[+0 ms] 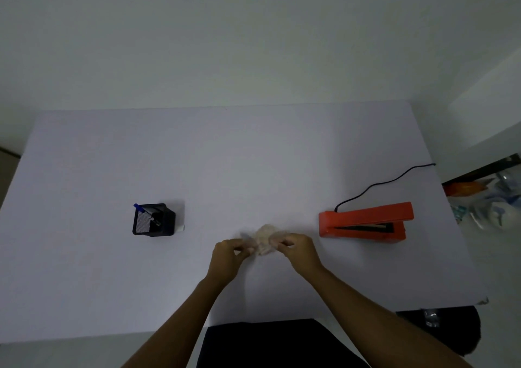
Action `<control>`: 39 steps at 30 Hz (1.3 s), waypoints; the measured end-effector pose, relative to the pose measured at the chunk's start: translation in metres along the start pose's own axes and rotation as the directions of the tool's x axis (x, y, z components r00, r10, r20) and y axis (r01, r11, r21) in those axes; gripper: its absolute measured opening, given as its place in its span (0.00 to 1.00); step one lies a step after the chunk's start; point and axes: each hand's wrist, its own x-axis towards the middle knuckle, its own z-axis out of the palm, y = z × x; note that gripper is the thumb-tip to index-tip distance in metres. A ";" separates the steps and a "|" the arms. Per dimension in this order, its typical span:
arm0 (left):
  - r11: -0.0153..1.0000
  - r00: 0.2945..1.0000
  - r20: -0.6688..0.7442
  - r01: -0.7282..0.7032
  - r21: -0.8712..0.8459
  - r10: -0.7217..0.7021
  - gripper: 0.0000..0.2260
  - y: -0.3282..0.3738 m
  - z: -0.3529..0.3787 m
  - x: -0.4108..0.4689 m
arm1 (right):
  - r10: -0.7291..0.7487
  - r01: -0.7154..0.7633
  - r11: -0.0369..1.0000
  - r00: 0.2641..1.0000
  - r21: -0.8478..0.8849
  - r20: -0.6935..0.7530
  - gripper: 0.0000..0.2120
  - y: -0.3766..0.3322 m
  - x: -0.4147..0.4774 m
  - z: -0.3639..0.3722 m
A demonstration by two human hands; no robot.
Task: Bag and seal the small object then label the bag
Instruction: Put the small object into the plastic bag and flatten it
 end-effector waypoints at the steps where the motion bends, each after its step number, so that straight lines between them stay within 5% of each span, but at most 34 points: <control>1: 1.000 1.000 0.018 0.014 -0.001 -0.014 0.06 -0.003 0.000 0.001 | -0.001 0.001 1.000 1.000 -0.011 0.005 0.07 0.001 0.002 0.001; 12: 0.977 0.985 0.073 0.164 -0.133 -0.155 0.04 -0.022 0.006 0.016 | 0.090 -0.089 0.996 0.994 -0.012 0.066 0.03 0.010 0.017 0.008; 19: 0.977 0.971 0.178 0.182 -0.110 -0.161 0.04 -0.027 0.002 0.030 | 0.175 -0.183 0.982 0.974 0.045 0.143 0.08 0.015 0.024 0.010; 25: 0.979 0.971 0.164 0.188 -0.073 -0.174 0.03 -0.032 -0.001 0.039 | 0.248 -0.256 0.966 0.957 0.033 0.154 0.02 0.015 0.031 0.013; 39: 0.880 0.859 0.213 0.475 0.009 -0.466 0.04 -0.034 -0.003 0.050 | 0.398 -0.403 0.915 0.894 -0.017 0.208 0.09 0.015 0.037 0.008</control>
